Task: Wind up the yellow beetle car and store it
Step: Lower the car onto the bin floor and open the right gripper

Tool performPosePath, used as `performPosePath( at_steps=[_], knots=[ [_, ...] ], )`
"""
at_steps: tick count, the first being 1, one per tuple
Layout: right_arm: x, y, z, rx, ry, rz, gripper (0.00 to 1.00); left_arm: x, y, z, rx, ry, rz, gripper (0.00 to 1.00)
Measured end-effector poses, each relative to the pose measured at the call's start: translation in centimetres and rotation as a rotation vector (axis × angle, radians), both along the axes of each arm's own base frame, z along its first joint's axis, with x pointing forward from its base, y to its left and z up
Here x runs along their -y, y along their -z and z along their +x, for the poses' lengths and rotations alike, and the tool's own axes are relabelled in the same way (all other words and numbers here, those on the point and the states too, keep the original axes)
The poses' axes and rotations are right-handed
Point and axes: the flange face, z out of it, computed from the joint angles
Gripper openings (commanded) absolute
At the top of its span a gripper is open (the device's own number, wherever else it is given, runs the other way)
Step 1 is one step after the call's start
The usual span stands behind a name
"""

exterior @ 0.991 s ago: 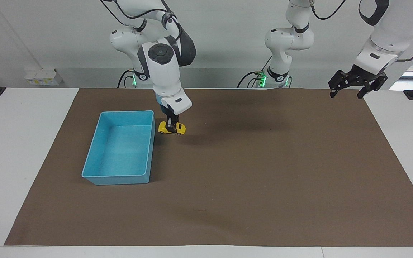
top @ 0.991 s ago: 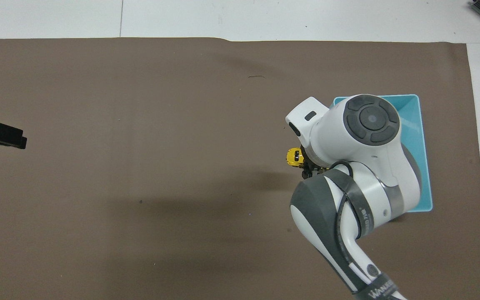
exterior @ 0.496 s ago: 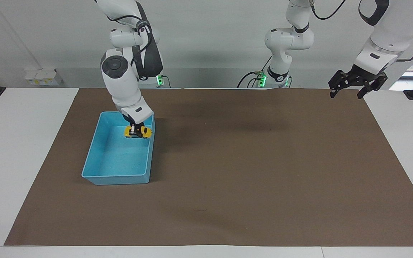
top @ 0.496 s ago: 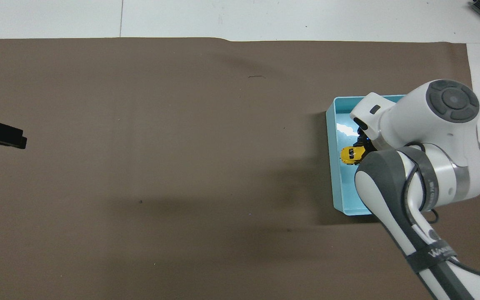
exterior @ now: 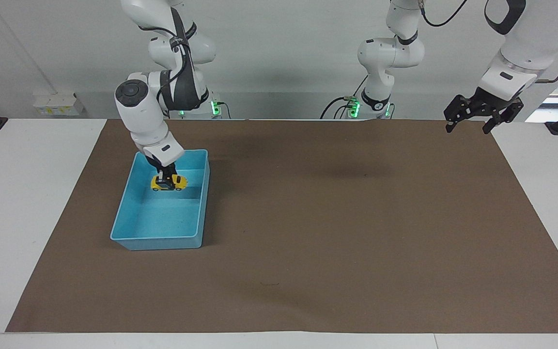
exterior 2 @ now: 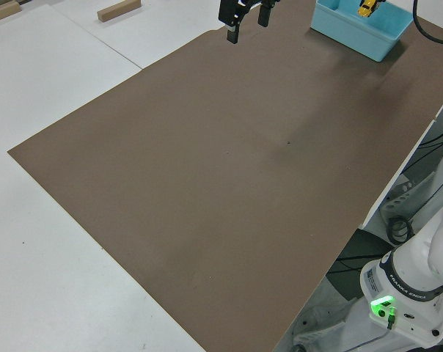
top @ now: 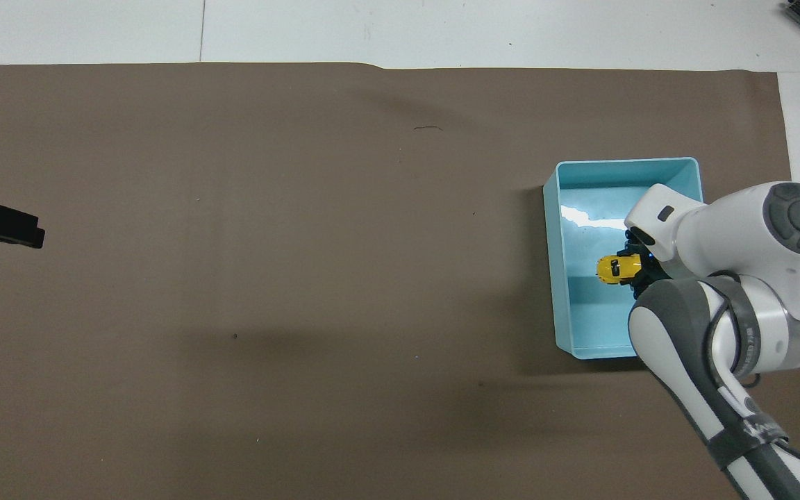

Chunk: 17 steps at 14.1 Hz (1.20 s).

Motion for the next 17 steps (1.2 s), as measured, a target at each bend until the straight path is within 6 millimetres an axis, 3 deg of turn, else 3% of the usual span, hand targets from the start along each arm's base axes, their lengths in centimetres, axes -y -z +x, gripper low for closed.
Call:
performPosePath(
  at_steps=[3,7,8,10,14,17],
  knots=[
    [1.8,2.6,-0.9,0.011,-0.007,0.001,0.02,0.0,0.0,0.0,0.000,0.000,0.000,1.00],
    [1.6,5.9,-0.7,0.012,-0.018,0.003,0.07,0.0,0.0,0.0,0.000,0.000,0.000,1.00],
    [1.5,6.6,-0.6,0.012,-0.020,0.004,0.18,0.0,0.0,0.0,0.000,0.000,0.000,1.00],
    [1.4,7.7,-0.4,0.008,-0.022,0.005,1.00,0.0,0.0,0.0,0.000,0.000,0.000,1.00],
    [0.4,7.3,0.1,0.015,-0.037,0.007,1.00,0.0,0.0,0.0,0.000,0.000,0.000,1.00],
    [-2.6,2.8,1.7,-0.014,-0.031,0.003,1.00,0.0,0.0,0.0,0.000,0.000,0.000,1.00]
  ],
)
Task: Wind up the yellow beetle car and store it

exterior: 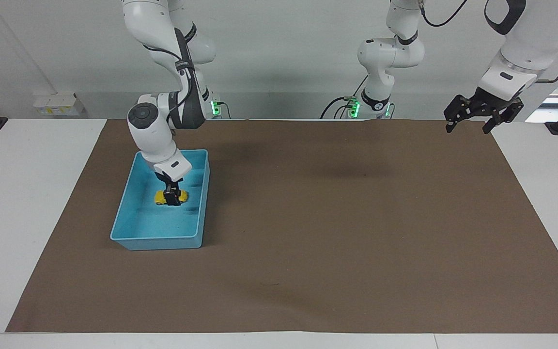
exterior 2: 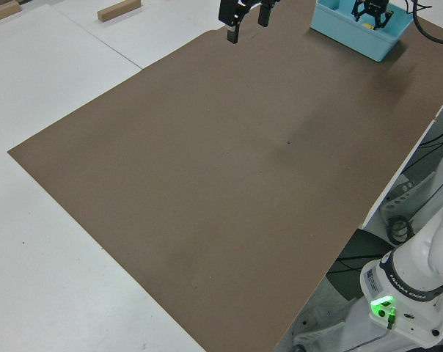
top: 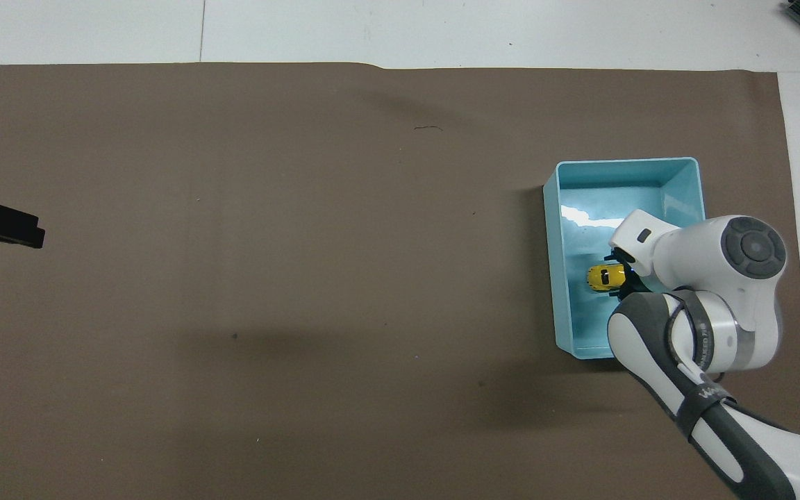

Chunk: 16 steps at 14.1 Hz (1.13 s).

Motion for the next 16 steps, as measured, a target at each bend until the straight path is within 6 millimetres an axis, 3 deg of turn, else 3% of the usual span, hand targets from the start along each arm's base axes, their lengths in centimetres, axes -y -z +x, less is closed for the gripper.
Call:
performPosePath(
  at_steps=[3,6,11,16],
  knots=[
    [-2.0,-4.9,0.6,-0.015,0.061,-0.005,1.00,0.0,0.0,0.0,0.000,0.000,0.000,1.00],
    [-2.5,-8.7,0.7,-0.046,0.106,-0.014,1.00,0.0,0.0,0.0,0.000,0.000,0.000,1.00],
    [-0.4,-15.6,0.9,-0.029,0.253,-0.012,1.00,0.0,0.0,0.0,0.000,0.000,0.000,1.00],
    [0.6,-19.5,-0.3,0.001,0.527,0.000,1.00,0.0,0.0,0.0,0.000,0.000,0.000,1.00]
  ],
)
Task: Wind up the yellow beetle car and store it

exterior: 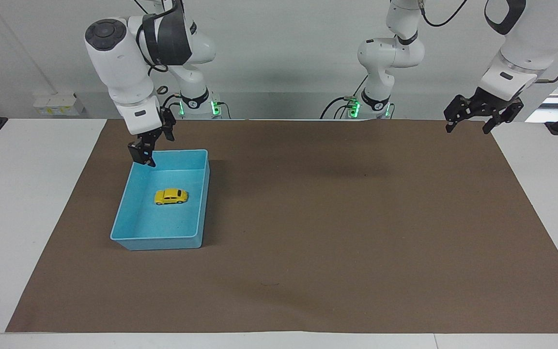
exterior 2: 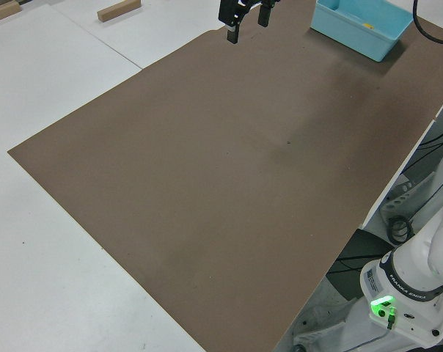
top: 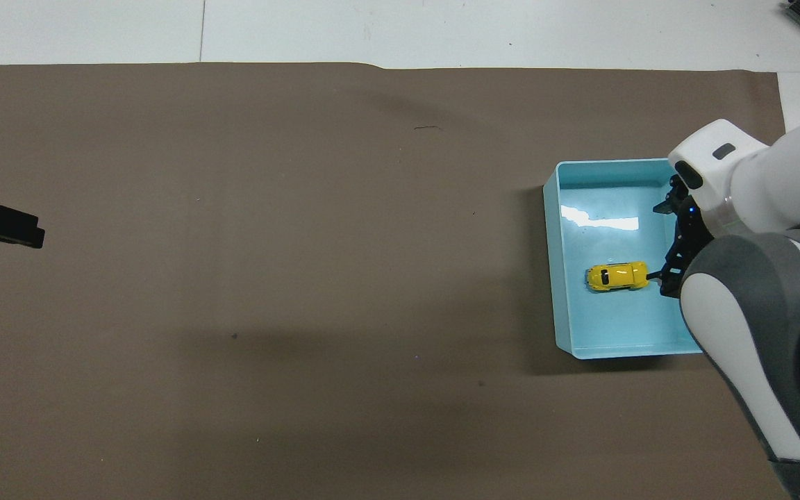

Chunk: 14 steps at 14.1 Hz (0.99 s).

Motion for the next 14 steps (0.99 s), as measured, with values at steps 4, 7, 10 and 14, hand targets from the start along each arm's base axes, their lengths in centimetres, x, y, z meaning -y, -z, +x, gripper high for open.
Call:
performPosePath(
  at_steps=[4,7,10,14],
  knots=[
    [-0.3,-3.2,-0.2,0.016,0.329,0.033,1.00,0.0,0.0,0.0,0.000,0.000,0.000,1.00],
    [-0.3,-5.2,-0.3,0.025,0.537,0.057,1.00,0.0,0.0,0.0,0.000,0.000,0.000,1.00],
    [1.0,-6.5,-0.2,0.043,0.721,0.067,1.00,0.0,0.0,0.0,0.000,0.000,0.000,1.00],
    [2.9,-7.6,-0.1,0.051,0.988,0.085,1.00,0.0,0.0,0.0,0.000,0.000,0.000,1.00]
  ],
)
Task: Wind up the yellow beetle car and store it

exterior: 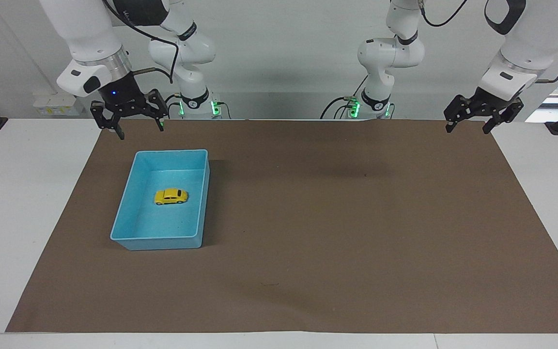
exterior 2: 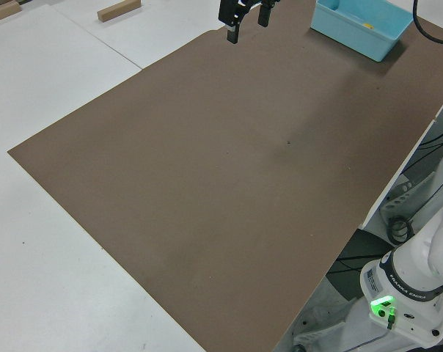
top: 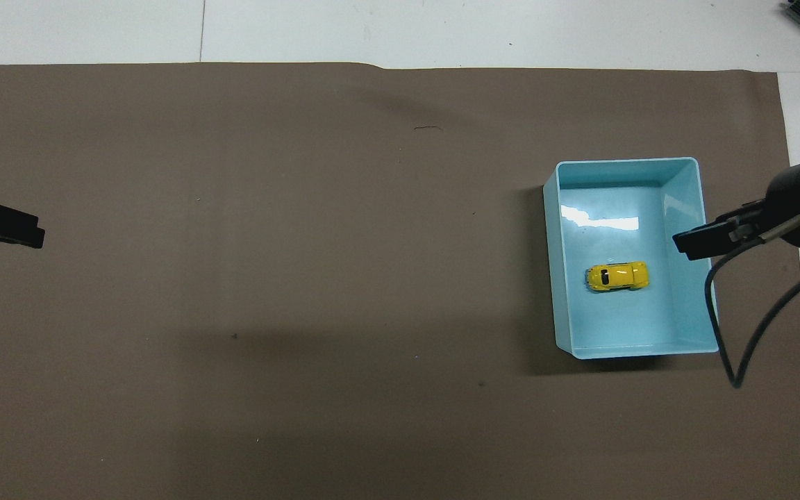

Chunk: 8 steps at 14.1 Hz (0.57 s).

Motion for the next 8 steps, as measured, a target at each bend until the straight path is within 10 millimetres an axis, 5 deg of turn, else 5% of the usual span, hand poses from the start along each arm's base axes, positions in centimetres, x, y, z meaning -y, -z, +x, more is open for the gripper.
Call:
performPosePath(
  at_steps=[8],
  knots=[
    [-0.3,-2.1,-0.4,-0.019,0.235,0.014,1.00,0.0,0.0,0.0,0.000,0.000,0.000,1.00]
  ],
)
